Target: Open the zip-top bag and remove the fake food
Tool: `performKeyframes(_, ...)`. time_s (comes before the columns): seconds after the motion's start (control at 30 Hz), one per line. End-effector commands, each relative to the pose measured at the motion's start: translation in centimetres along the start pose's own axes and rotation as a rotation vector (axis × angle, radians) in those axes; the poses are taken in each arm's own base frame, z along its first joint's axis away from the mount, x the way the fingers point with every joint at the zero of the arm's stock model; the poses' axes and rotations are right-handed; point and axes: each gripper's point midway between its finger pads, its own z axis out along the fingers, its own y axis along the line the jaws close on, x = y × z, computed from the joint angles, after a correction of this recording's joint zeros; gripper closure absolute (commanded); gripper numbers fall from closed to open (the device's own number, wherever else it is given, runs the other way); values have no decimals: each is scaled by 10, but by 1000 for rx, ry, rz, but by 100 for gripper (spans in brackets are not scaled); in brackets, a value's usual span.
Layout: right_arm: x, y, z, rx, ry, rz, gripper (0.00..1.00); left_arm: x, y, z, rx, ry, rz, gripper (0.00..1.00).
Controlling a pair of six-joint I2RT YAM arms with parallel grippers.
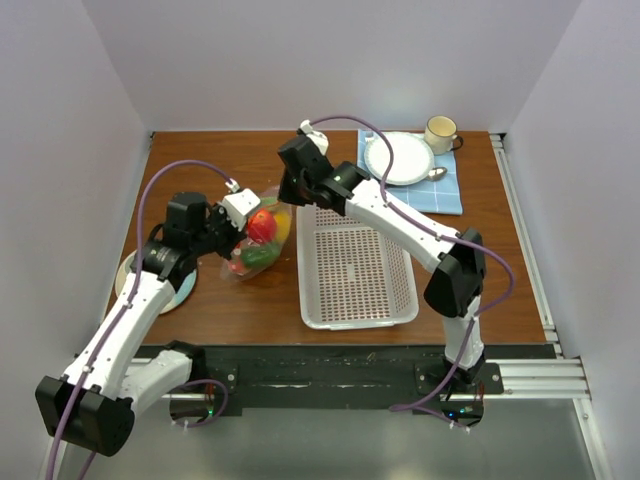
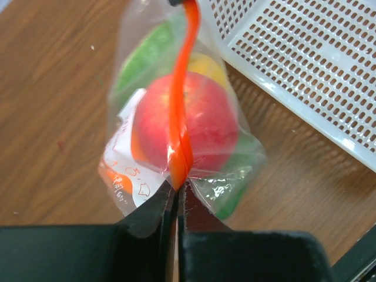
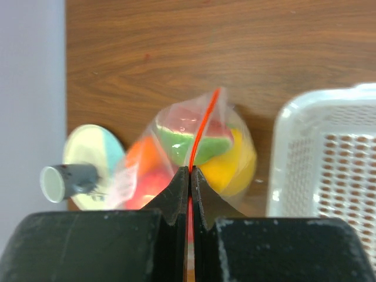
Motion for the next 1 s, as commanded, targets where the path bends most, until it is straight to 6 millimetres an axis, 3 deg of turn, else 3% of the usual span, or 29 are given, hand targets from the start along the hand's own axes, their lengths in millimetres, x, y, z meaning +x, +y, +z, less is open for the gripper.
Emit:
performKeyframes(0.0,-25,-15,-36,9,-83,-61,100,-21,13,-17,-34,-8,140,86)
performKeyframes(0.17,-26,-27,-40,19,-93,-94,100,-6,14,-18,-44,37,169,76)
performKeyframes(0.3,-22,-32,-38,30,-76,-127,100,8,14,-19,-54,70,194,76)
performKeyframes(0.33,-20,-32,-35,27,-68,-142,100,10,14,-19,-55,75,201,78)
performKeyframes(0.43,-22,-24,-36,-35,-71,-255,100,16,15,-21,-56,103,236,100)
performKeyframes(0.47,-24,-16,-36,-90,-86,-353,100,17,15,-23,-49,111,254,100)
performKeyframes(0.57,-28,4,-49,-261,-145,-562,90,14,12,-25,-42,92,265,100)
performKeyframes(0.6,-29,8,-55,-297,-166,-604,82,14,11,-24,-38,86,264,100)
performKeyframes(0.63,-37,15,-73,-344,-212,-632,79,13,11,-25,-37,78,264,100)
performKeyframes(0.67,-37,16,-76,-377,-257,-698,75,13,9,-23,-29,75,265,100)
performKeyframes(0.7,-34,21,-85,-438,-270,-742,65,13,9,-23,-29,72,266,100)
performKeyframes(0.77,-33,27,-109,-535,-350,-870,56,14,9,-21,-27,72,265,100)
performKeyframes(0.8,-23,34,-119,-623,-353,-919,40,13,9,-21,-27,67,268,100)
performKeyframes(0.83,-23,35,-127,-650,-381,-949,31,12,9,-20,-26,63,269,100)
performKeyframes(0.93,-12,38,-138,-742,-420,-1043,27,9,9,-19,-24,49,276,100)
performKeyframes(0.97,-9,41,-141,-773,-428,-1060,20,6,9,-19,-21,36,283,100)
